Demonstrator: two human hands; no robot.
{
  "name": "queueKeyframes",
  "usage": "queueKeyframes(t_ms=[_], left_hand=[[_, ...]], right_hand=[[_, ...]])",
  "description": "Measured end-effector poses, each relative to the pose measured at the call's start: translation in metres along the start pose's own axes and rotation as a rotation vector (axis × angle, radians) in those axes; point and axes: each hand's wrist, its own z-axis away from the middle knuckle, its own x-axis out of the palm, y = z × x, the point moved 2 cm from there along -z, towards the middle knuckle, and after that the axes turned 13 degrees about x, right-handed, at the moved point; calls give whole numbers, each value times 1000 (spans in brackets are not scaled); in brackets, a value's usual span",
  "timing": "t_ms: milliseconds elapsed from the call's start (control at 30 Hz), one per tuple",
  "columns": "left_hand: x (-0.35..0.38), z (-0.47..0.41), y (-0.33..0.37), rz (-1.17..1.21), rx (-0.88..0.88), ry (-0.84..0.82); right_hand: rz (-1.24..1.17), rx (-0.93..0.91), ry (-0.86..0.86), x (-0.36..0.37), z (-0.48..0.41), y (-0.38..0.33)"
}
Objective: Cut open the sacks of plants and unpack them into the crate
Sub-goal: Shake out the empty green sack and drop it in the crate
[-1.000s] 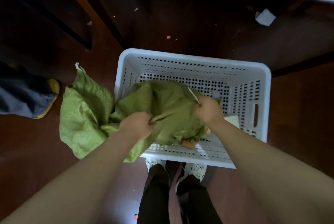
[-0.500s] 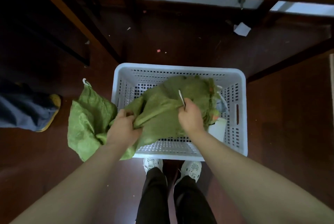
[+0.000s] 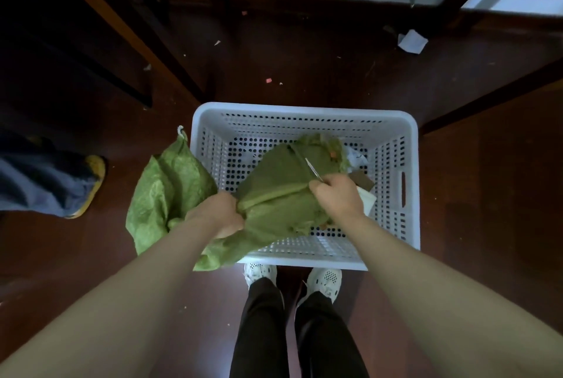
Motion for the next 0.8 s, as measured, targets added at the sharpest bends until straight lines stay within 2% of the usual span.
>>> queueKeyframes(t_ms=[133,233,333,433,500,633,733,800], left_hand=[[11,2,9,-266,129,-85],[29,-3,3,-360,296,-117],[45,-12,-11,-250,346,-175],[54,-18,-14,-178,312,-260],[62,-21,-13,-202,327,-313],[79,-26,-18,-167,383,-338],[86,-28,-30,-119,390,-324],[88,-28,-38,-99,365,-307]], right_hand=[[144,162,-182,2,-11,7],[170,175,-189,6,-28,-8],[276,10,-26,16,-44,-39],[620,-160,72,48,-58,-63],[758,-188,11,78,-68,-69],[856,-124,-138,129,-81,-66],[984,-105,-152,154,-87,-53],[967,-96,-144,156,-85,-46]])
